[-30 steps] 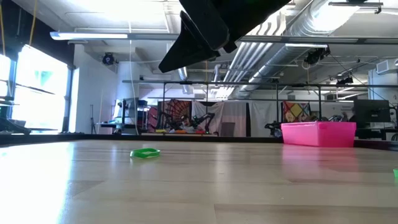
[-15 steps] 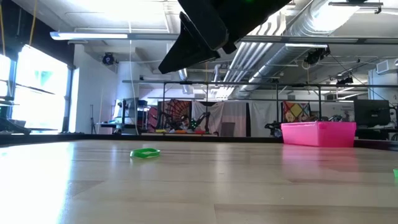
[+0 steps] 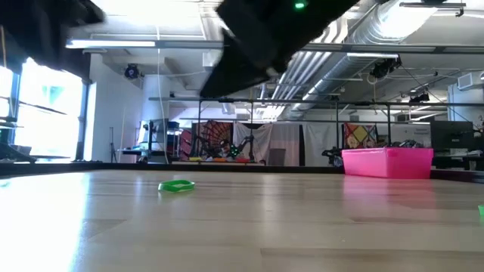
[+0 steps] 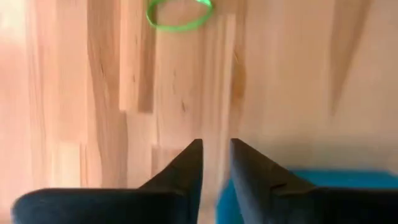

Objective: Sort rubber bands into baskets
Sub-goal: Put the green rubber band into the blue bin

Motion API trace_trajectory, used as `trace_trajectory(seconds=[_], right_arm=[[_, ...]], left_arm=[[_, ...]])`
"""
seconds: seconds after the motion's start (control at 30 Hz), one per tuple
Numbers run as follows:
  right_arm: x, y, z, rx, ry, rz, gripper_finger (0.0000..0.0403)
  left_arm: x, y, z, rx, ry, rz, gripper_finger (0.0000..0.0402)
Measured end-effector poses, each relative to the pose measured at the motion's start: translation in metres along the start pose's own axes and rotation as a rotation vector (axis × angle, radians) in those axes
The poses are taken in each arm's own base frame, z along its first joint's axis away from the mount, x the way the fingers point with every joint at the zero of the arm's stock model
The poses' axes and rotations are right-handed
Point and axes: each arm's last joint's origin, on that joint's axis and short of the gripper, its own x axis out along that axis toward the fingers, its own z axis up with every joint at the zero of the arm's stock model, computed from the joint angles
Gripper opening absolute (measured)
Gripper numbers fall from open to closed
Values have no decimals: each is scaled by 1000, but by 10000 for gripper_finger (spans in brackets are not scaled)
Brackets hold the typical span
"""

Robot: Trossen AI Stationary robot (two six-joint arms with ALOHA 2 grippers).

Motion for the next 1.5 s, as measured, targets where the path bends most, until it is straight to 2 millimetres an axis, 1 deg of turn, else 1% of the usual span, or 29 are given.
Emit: trace_trajectory(seconds=[0.07,0.13,0.23,0.27,0.3,0.43,0.5,0.57,0.7,0.77,0.9,1.0,1.27,1.4,1.5], right_arm=[[-6,1,-4,-51,33,-47,130],[-12,-1,-6,-66,53,-67,96],[-14,-8,-14,-44,50,-77,33],[-13,-10,-19,-37,49,-67,17],[-12,-12,-24,-33,48,-61,9],[-9,-17,-43,-10,17,30,17],[-8,-19,-52,8,9,66,10],[-8,-20,-58,20,-5,76,3],[-13,-20,-64,32,-31,91,7],[-15,-19,-67,28,-34,97,6],[-17,-21,-68,49,-36,91,1],[-17,-21,-68,71,-33,88,1],[-17,-21,-68,75,-38,85,0],[-17,-21,-68,75,-38,85,0],[-17,-21,-68,75,-38,85,0]], left_arm=[[12,7,6,22,-18,-1,55],[24,13,10,47,-41,-9,34],[42,21,16,68,-78,-35,7],[47,24,19,71,-92,-41,4],[51,27,21,76,-107,-53,4],[62,36,31,103,-175,-116,2],[66,39,35,129,-201,-163,1],[71,44,36,145,-215,-172,1],[81,53,37,115,-199,-143,3],[85,55,40,111,-210,-138,3],[93,53,43,172,-250,-157,15],[103,48,44,225,-258,-184,38],[132,39,49,352,-242,-171,103],[147,36,49,360,-207,-162,116],[153,35,50,360,-201,-150,116]])
